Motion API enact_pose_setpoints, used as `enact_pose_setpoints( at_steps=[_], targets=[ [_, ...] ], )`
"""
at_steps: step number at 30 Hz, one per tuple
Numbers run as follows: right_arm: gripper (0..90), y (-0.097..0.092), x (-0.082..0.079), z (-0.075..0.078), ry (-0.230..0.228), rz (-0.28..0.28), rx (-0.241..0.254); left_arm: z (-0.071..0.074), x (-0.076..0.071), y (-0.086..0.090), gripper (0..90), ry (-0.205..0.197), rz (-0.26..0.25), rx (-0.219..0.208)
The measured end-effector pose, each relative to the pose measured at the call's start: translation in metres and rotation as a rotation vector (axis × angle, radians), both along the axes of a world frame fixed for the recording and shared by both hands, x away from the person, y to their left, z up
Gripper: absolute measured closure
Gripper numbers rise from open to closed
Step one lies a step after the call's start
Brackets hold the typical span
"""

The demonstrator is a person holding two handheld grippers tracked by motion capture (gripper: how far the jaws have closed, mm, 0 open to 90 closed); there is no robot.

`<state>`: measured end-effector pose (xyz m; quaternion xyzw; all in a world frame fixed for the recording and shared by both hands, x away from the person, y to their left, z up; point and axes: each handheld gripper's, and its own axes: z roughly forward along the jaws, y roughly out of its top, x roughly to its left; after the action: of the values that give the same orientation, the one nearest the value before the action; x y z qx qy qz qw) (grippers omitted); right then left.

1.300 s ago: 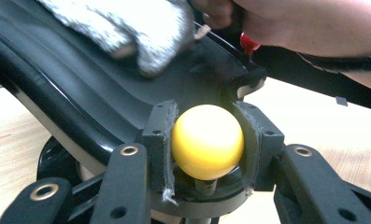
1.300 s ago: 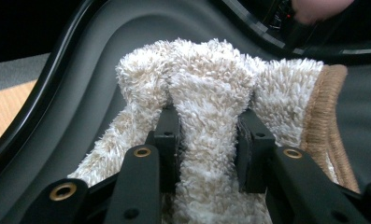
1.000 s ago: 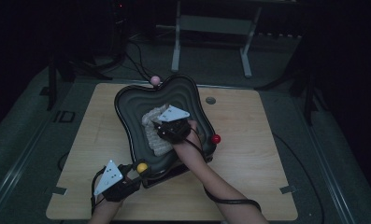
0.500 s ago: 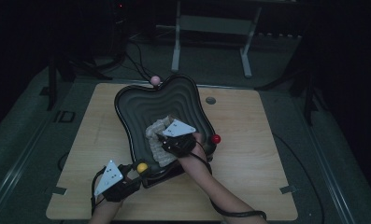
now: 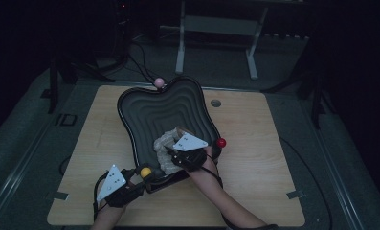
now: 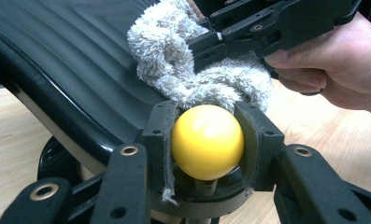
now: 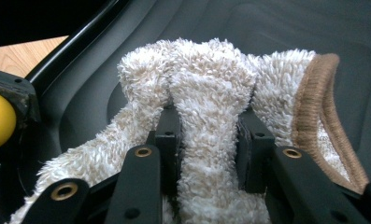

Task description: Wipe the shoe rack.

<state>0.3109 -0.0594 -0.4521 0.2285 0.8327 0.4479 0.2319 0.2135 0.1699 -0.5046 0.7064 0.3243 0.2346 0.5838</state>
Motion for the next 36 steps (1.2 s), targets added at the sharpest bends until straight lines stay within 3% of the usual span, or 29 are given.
enact_pose_setpoints(
  at_steps=[10,11,15,18,23,26,29,33,35,36],
  targets=[
    [66.7,0.0,0.003,0.004,0.028,0.003,0.01,-0.002,0.0,0.001,59.7,-0.012,-0.004,-0.011],
    [66.8,0.001,0.01,0.013,0.042,0.007,0.043,-0.001,0.0,0.0,59.8,-0.011,-0.002,-0.008],
    [66.8,0.008,0.02,0.029,0.028,-0.002,0.073,-0.001,0.0,0.0,59.9,-0.008,-0.004,-0.005],
    [66.8,0.025,0.036,0.054,0.01,-0.001,0.099,-0.001,0.001,0.001,59.9,-0.008,-0.007,-0.004],
    [66.7,0.054,0.061,0.089,-0.026,-0.012,0.107,-0.001,0.001,0.001,59.9,-0.006,-0.009,-0.005],
    [66.6,0.07,0.077,0.104,-0.02,-0.026,0.106,-0.001,0.001,0.001,60.0,-0.007,-0.011,-0.006],
    [66.6,0.081,0.088,0.106,-0.012,-0.045,0.079,-0.001,0.001,0.001,60.0,-0.007,-0.01,-0.009],
    [66.3,0.093,0.11,0.089,-0.011,-0.111,-0.012,-0.001,0.001,0.001,60.0,-0.005,-0.009,-0.01],
    [66.5,0.091,0.113,0.085,-0.005,-0.111,-0.012,-0.001,0.001,0.002,60.0,-0.005,-0.01,-0.01],
    [66.5,0.089,0.113,0.081,0.002,-0.106,0.016,-0.001,0.001,0.002,60.0,-0.007,-0.01,-0.01]
  ],
)
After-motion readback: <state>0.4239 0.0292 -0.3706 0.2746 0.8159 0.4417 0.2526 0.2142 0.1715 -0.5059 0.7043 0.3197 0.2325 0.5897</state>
